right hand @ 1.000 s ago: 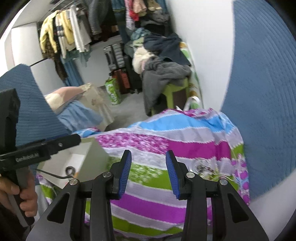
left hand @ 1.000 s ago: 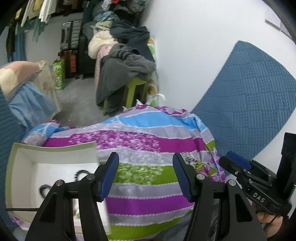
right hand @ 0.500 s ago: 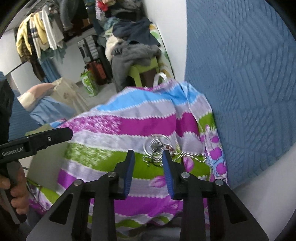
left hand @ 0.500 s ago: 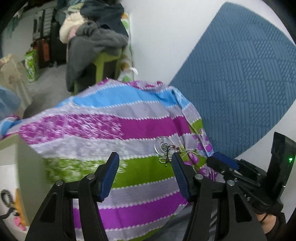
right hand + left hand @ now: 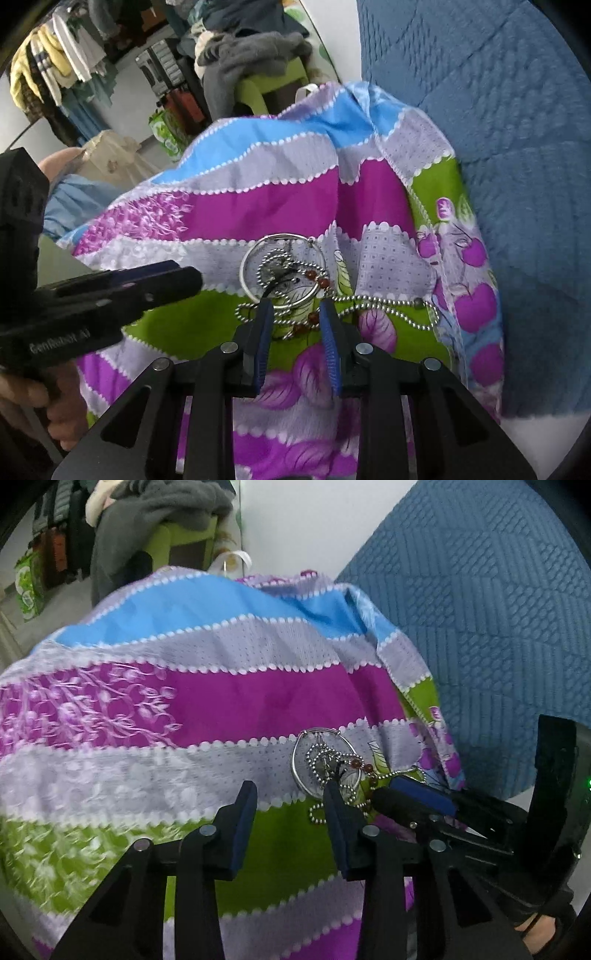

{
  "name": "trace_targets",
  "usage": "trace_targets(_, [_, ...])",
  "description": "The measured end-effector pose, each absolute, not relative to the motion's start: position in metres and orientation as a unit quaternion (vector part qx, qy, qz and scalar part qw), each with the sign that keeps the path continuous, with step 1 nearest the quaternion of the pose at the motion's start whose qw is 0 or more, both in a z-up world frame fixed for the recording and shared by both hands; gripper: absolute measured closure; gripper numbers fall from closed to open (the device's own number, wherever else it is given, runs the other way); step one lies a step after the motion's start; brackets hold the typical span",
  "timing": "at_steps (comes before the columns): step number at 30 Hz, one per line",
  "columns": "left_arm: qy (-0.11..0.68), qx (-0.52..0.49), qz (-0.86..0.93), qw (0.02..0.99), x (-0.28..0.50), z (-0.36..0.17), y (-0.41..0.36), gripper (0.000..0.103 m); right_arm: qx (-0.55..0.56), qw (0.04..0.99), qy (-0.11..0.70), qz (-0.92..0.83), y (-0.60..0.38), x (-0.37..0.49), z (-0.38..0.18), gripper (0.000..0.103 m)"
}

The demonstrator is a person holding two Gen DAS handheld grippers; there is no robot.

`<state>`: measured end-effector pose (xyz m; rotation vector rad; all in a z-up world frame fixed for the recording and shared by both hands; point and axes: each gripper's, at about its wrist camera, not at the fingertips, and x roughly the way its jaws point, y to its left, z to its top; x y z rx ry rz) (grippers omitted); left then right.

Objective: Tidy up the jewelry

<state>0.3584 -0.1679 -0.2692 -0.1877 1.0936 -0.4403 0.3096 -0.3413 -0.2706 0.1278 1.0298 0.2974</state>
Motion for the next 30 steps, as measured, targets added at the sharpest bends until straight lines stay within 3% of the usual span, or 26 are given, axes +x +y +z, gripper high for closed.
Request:
trace_targets(3, [0.516,-0.079,-0.214,0.826,0.367,-0.276,-0.175,0.076,0.057,0.854,0.501,0.133,-0.343,0.316,-0.278,0.08])
trace_targets(9, [0.511,-0.05,-0.226,0.828,0.381,-0.282,-0.189,0.083,0.026,0.855,0.503,0.122,-0.338,0.32,-0.287,0.082])
trace_targets(15, [0.509,0.003,-0.231,0.829,0.389,-0.295,-0.21,0.084,0.0,0.859,0.501,0.105,-0.333,0.321,-0.29,0.095])
trace_targets(17, [0.506,0.018,-0.23,0.831,0.389,-0.296,-0.213,0.089,0.016,0.857,0.504,0.104,-0.339,0.322,-0.29,0.097])
trace_targets(18, [0.505,0.021,-0.228,0.832,0.39,-0.296,-0.214,0.098,0.022,0.856,0.506,0.105,-0.34,0.322,-0.289,0.097])
trace_targets(20, [0.507,0.017,-0.225,0.832,0.392,-0.297,-0.214,0.101,0.024,0.855,0.507,0.106,-0.342,0.322,-0.289,0.098])
trace_targets(30, [0.49,-0.011,-0.206,0.847,0.374,-0.272,-0.193,0.102,0.039,0.866,0.482,0.129,-0.345,0.31,-0.265,0.098])
